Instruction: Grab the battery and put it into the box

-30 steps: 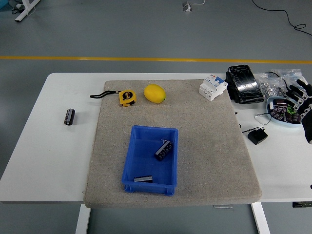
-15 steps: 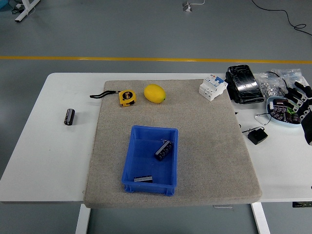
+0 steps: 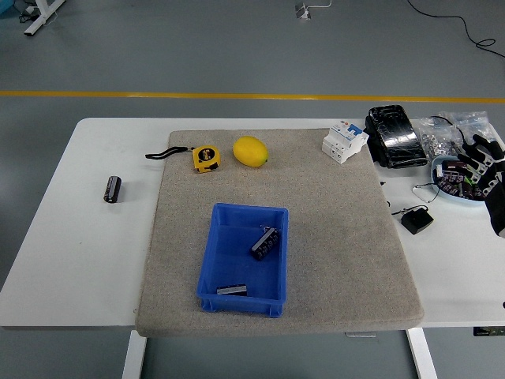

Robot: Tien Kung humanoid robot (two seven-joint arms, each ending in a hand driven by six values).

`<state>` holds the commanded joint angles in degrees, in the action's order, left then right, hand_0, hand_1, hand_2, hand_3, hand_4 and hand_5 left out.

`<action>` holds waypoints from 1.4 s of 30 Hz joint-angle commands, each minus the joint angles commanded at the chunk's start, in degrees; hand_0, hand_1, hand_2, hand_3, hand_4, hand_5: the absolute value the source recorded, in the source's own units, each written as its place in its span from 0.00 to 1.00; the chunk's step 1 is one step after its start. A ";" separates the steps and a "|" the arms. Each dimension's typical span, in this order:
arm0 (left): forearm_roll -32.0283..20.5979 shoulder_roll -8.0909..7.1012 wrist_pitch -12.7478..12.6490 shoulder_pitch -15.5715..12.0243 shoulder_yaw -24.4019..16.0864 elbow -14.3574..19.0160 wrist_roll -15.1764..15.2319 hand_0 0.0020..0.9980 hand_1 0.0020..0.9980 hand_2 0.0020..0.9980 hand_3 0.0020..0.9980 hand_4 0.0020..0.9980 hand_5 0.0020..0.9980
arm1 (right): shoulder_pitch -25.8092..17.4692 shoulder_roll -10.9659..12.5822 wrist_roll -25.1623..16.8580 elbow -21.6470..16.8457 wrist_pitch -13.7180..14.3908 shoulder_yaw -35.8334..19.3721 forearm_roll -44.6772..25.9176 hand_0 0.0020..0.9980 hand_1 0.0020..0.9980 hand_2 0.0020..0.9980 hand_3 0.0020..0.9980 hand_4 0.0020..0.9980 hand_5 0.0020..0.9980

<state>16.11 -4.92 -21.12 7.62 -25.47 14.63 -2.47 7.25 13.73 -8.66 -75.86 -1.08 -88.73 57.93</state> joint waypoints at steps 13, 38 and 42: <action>-0.23 -0.04 0.09 0.21 0.24 -0.01 0.07 0.75 0.70 0.71 0.63 0.69 0.63 | 0.17 -0.07 0.05 -0.05 -0.05 -0.24 0.02 0.79 0.77 0.80 0.84 1.00 0.87; -1.54 0.10 0.10 0.45 0.97 -0.11 0.63 0.74 0.70 0.71 0.63 0.68 0.64 | 0.23 -0.11 0.36 -0.12 -0.81 0.04 0.19 0.77 0.76 0.80 0.83 1.00 0.89; -1.64 0.06 0.11 0.45 1.07 -0.09 0.67 0.74 0.70 0.71 0.63 0.68 0.64 | 0.27 -0.14 0.46 -0.16 -1.07 0.08 0.28 0.76 0.76 0.80 0.83 1.00 0.89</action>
